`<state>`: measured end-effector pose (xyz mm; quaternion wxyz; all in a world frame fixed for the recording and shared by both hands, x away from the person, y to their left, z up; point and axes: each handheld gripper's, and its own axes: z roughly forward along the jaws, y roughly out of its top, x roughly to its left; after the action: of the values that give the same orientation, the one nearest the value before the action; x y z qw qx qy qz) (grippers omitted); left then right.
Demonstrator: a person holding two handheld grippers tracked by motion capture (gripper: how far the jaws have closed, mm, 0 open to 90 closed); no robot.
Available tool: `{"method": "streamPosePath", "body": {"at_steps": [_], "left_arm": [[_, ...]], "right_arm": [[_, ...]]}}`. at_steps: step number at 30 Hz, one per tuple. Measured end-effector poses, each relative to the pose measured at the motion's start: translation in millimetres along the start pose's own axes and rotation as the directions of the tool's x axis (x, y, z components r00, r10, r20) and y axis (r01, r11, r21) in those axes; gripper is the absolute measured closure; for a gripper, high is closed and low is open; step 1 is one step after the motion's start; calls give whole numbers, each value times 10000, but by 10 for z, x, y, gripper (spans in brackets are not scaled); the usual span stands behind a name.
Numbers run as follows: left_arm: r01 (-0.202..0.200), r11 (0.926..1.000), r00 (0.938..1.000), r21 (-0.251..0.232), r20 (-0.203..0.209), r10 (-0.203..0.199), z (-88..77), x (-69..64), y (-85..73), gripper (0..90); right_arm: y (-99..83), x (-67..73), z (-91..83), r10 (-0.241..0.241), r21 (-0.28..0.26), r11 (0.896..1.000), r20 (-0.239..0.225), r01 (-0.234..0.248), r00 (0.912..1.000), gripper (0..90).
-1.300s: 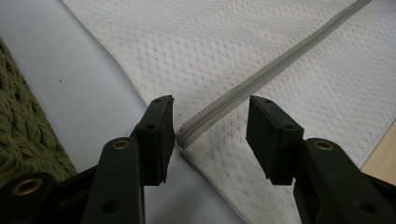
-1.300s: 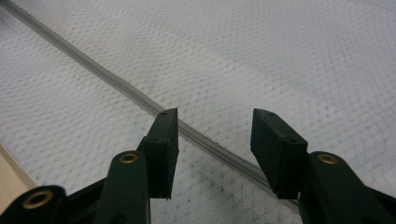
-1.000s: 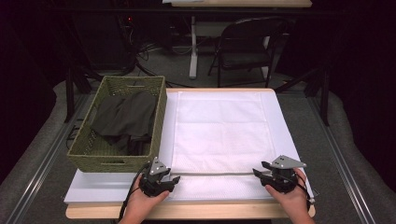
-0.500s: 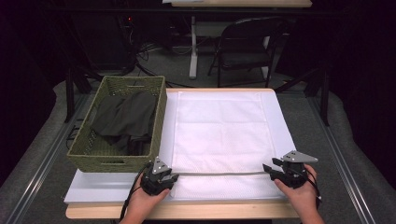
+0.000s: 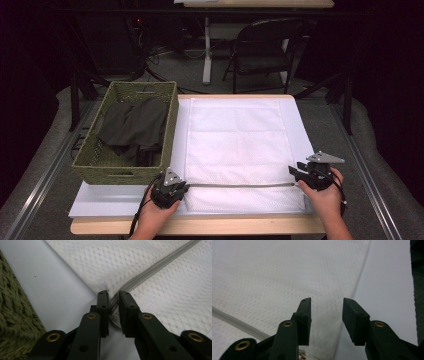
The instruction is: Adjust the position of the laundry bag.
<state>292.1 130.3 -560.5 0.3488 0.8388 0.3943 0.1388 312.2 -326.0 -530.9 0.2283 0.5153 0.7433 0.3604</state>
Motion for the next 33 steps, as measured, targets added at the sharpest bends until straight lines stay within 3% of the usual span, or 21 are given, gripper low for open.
{"method": "streamPosePath", "body": {"at_steps": [3,6,8,11,17,21,24,33], "left_arm": [[-70,10000,10000,71,42,70,-3,11,7,818],[7,10000,9999,91,111,-8,-1,18,11,824],[37,9999,9999,110,120,-38,-2,24,13,828],[-19,9999,9999,112,112,18,-2,29,15,832],[58,9999,10000,86,31,-58,-1,16,14,837],[-31,9998,10000,183,-13,31,-12,26,21,844],[63,9998,10000,190,-13,-62,-23,31,22,846],[241,9994,9996,257,-151,-237,-106,73,-9,851]], "right_arm": [[-85,-107,80,282,294,9991,234,-289,9993,561],[-146,-193,132,1100,382,9932,-57,-1098,9939,546],[-175,-215,167,1266,576,9905,-242,-1250,9917,549],[-186,-203,191,1207,636,9908,-202,-1192,9925,559],[-163,-87,217,54,821,9966,111,-63,9999,725],[-139,-22,259,-414,747,9963,-46,416,9991,875],[-114,-3,273,-475,835,9954,-5,473,9989,892],[-72,30,338,-521,767,9955,-470,556,9975,896]]}}
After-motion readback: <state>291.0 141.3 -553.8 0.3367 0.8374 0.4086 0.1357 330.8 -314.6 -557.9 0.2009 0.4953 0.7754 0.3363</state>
